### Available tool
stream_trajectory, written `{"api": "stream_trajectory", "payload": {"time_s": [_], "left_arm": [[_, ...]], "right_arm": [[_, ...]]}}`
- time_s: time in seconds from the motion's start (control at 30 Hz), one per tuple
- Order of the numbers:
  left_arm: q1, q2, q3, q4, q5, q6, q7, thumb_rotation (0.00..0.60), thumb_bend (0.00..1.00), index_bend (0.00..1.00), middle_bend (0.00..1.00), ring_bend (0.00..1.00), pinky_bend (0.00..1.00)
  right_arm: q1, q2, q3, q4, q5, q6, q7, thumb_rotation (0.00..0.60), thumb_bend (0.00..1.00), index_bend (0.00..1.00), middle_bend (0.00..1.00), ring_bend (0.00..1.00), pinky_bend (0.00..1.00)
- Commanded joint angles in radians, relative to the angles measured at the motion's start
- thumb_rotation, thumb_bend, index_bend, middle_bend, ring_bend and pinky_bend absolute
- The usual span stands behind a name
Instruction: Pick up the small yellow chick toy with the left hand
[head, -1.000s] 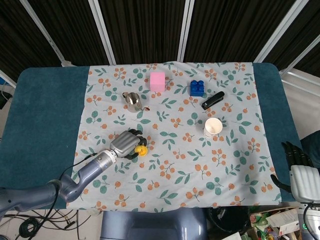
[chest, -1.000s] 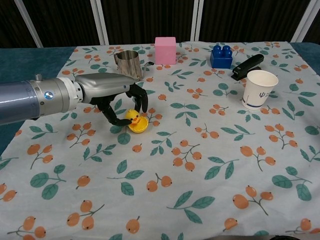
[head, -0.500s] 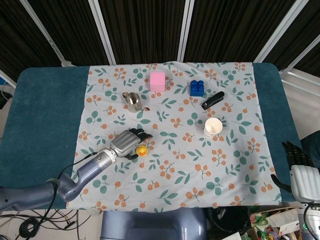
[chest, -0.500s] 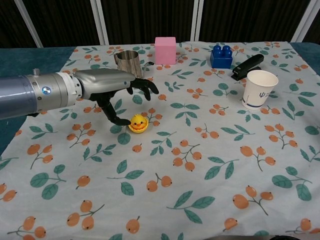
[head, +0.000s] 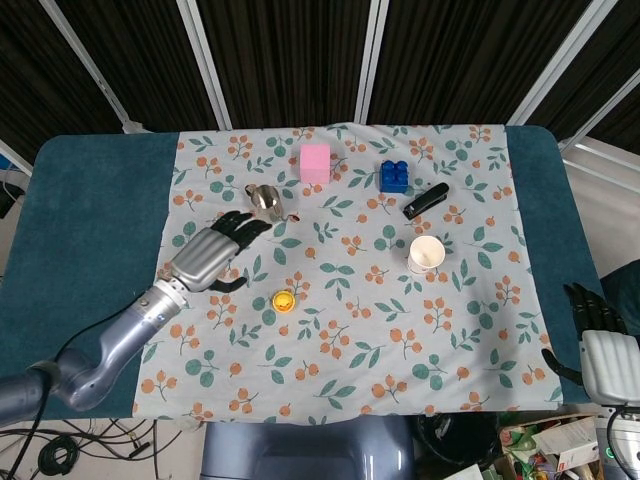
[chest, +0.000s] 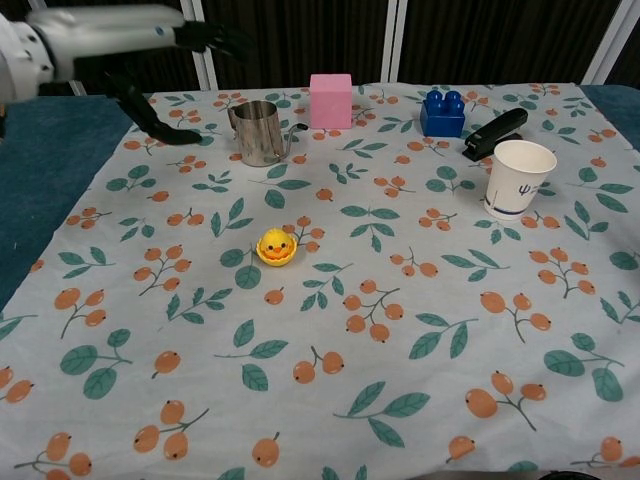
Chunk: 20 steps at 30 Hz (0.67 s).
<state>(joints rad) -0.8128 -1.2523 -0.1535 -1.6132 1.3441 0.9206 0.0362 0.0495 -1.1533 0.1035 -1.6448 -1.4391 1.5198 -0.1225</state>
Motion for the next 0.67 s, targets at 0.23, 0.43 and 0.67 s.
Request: {"api": "stream_trajectory", "payload": {"time_s": [0.23,0.43,0.67], "left_arm": [[0.254,0.272,0.100,-0.163,0.095,0.268,0.027,0.600,0.27,0.00,0.04,0.00,0.01],[0.397,0.314,0.176,-0.149,0.200,0.427,-0.067,0.600,0.26,0.00,0.04,0.00,0.00],[0.507,0.282,0.218,-0.053,0.253,0.540,-0.157,0.600,0.26,0.00,0.04,0.00,0.00]], "right_arm": [[0.000,-0.001,0.000,-0.002,-0.007,0.007,-0.002,0.600,0.13,0.07,0.06,0.09,0.16],[-0.001,-0.004,-0.004,-0.004,-0.028,0.017,-0.009,0.600,0.13,0.07,0.06,0.09,0.16],[-0.003,-0.009,-0.001,-0.001,-0.033,0.030,-0.005,0.600,0.13,0.07,0.06,0.09,0.17]]}}
